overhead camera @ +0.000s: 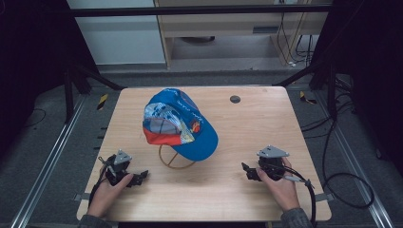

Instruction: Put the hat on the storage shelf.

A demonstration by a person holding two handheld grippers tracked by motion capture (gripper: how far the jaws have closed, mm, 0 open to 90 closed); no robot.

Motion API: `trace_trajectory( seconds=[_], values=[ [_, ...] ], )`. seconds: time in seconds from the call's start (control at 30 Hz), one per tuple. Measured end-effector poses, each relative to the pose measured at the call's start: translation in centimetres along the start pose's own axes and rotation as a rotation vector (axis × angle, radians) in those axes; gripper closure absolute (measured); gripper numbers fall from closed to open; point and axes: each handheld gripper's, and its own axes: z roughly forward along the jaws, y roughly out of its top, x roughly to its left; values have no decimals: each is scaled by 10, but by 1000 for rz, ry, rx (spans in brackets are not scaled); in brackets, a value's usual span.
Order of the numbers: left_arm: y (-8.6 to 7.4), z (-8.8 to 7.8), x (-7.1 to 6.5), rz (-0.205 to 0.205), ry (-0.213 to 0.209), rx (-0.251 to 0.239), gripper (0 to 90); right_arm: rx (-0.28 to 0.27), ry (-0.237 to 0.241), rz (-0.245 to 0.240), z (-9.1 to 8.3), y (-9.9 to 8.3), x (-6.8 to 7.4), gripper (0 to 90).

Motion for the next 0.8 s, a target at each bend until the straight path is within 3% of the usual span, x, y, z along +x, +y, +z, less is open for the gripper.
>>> trace_trajectory(
  seconds=[0.8],
  values=[
    [0, 0, 0, 0, 0, 0, 0, 73, 41, 47, 26, -8, 11, 82]
  ],
)
